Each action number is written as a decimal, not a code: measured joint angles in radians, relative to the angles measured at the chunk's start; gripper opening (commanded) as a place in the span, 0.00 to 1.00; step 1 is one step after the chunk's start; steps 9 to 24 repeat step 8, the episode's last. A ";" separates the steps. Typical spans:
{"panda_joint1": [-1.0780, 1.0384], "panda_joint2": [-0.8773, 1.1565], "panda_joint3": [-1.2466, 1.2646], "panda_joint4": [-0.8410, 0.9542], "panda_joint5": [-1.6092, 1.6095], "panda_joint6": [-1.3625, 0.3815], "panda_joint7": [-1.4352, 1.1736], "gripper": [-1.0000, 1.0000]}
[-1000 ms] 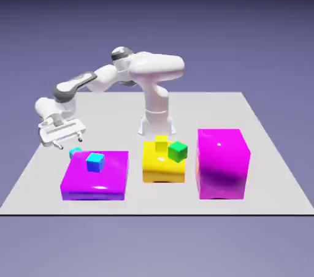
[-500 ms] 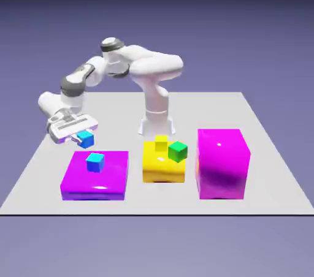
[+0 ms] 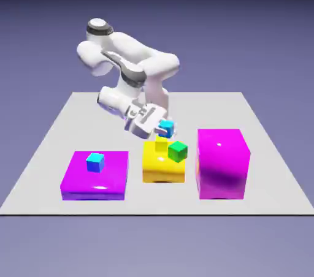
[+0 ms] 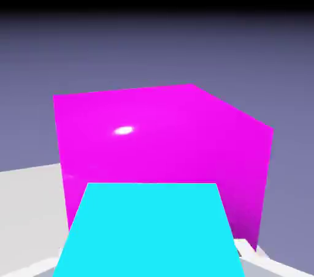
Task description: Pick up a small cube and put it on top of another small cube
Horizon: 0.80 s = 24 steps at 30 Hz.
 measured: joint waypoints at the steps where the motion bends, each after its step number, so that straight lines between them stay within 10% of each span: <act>1: 0.036 0.001 -0.021 0.002 -0.003 0.033 -0.006 0.00; 6: 0.217 0.008 -0.127 0.009 -0.018 0.199 -0.033 0.00; 7: 0.235 0.008 -0.138 0.010 -0.020 0.216 -0.036 1.00; 24: 0.235 0.008 -0.138 0.010 -0.020 0.217 -0.036 1.00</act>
